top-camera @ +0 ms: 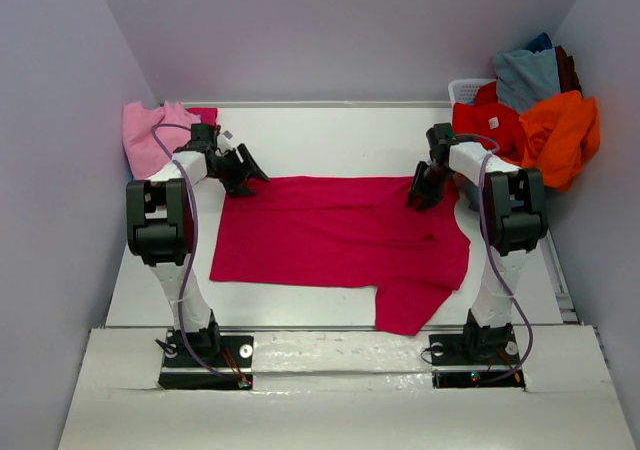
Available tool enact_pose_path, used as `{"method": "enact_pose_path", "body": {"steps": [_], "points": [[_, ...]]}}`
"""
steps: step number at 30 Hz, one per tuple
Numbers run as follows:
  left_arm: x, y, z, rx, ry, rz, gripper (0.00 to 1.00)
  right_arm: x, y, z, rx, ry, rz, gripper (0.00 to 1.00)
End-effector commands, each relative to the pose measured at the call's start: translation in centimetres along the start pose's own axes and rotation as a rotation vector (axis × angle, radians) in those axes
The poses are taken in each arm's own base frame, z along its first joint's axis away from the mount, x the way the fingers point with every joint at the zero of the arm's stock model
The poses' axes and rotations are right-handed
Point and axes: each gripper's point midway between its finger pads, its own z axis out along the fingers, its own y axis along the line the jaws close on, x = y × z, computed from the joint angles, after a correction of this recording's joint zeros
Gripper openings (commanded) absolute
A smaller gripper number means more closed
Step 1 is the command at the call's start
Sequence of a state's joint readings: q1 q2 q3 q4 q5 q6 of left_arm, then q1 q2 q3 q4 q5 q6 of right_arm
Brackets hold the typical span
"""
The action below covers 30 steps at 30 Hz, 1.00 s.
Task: Fold and stack the t-shirts
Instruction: Fold the tshirt
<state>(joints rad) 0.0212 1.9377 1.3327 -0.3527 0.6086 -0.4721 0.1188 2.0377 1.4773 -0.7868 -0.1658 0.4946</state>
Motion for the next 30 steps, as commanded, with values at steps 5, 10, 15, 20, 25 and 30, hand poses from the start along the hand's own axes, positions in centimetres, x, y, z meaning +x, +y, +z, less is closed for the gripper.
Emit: {"method": "enact_pose_path", "body": {"steps": [5,10,15,20,25,30], "points": [[-3.5,-1.4,0.6,0.035,-0.076,0.027,0.72,1.9,-1.5,3.4,0.040,0.070,-0.008,0.42],[-4.7,-0.8,2.3,0.019,-0.060,0.001,0.71,2.6,-2.1,3.7,0.051,0.087,-0.015,0.42],[-5.6,-0.2,3.4,-0.002,-0.063,-0.015,0.71,3.3,-2.5,3.9,0.056,0.100,-0.016,0.42],[-6.5,1.2,3.1,-0.029,-0.081,-0.044,0.71,3.4,-2.8,3.9,0.069,0.098,-0.024,0.42],[-7.4,2.4,1.9,-0.043,-0.119,-0.083,0.71,3.3,-2.9,4.0,0.073,0.103,-0.026,0.41],[-8.9,3.9,0.3,-0.069,-0.168,-0.116,0.71,3.2,-2.7,4.1,0.072,0.111,-0.026,0.41]]}}
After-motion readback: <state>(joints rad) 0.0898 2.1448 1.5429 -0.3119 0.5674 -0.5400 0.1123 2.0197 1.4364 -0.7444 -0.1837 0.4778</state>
